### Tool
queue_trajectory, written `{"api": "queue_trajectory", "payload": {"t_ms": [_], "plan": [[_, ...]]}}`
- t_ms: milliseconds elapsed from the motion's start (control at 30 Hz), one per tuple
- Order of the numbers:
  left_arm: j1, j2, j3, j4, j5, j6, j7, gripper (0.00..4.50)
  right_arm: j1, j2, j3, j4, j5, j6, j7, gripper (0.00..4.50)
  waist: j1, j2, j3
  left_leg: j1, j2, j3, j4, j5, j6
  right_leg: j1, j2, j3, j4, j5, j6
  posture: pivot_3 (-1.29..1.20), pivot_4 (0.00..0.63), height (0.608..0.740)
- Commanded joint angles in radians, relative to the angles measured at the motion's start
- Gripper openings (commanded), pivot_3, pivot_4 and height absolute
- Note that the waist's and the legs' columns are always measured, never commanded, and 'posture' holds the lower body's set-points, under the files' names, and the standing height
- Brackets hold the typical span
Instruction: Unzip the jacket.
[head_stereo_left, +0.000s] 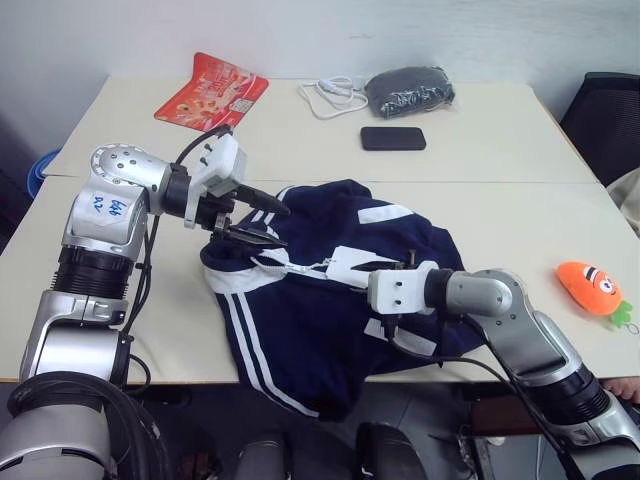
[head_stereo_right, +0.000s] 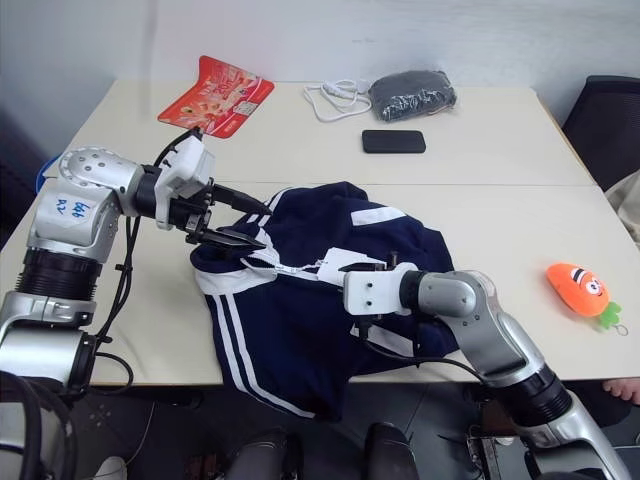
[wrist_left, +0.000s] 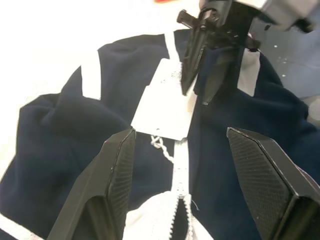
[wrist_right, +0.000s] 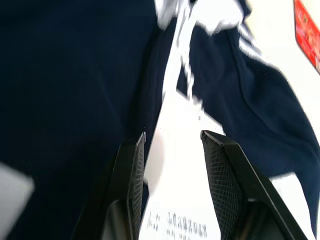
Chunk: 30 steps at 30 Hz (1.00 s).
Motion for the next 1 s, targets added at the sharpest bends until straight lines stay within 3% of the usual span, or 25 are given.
{"api": "queue_trajectory", "payload": {"t_ms": [33,333,733,1000], "plan": [[0.009,-0.009,0.008,-0.032,-0.003,-0.01,0.009,3.08,0.016,-0.005,-0.026,0.014,-0.024,-0.022,-0.039,1.83,-0.001,0.0,0.0,0.0,0.0,0.0,0.0,0.0,0.0,0.0,0.0,0.0,0.0,0.0,0.0,0.0,0.15,0.74],[0.02,-0.01,0.006,-0.028,0.013,-0.031,0.002,3.08,0.036,-0.05,-0.047,0.065,-0.053,-0.108,-0.073,1.83,-0.001,0.0,0.0,0.0,0.0,0.0,0.0,0.0,0.0,0.0,0.0,0.0,0.0,0.0,0.0,0.0,0.15,0.74],[0.026,-0.031,0.016,-0.042,0.003,-0.025,0.025,3.08,-0.105,0.04,-0.035,0.189,-0.069,-0.127,-0.145,1.83,-0.009,0.0,0.0,0.0,0.001,0.0,0.001,0.0,0.0,0.0,0.0,0.0,0.002,0.0,0.0,0.0,0.15,0.74],[0.061,-0.03,0.014,-0.075,0.001,-0.032,0.033,3.08,-0.112,0.077,-0.028,0.169,-0.041,-0.127,-0.122,1.83,-0.014,0.0,0.0,0.0,0.001,0.0,0.001,0.0,0.0,0.0,0.0,0.0,0.002,0.0,0.0,0.0,0.15,0.74]]}}
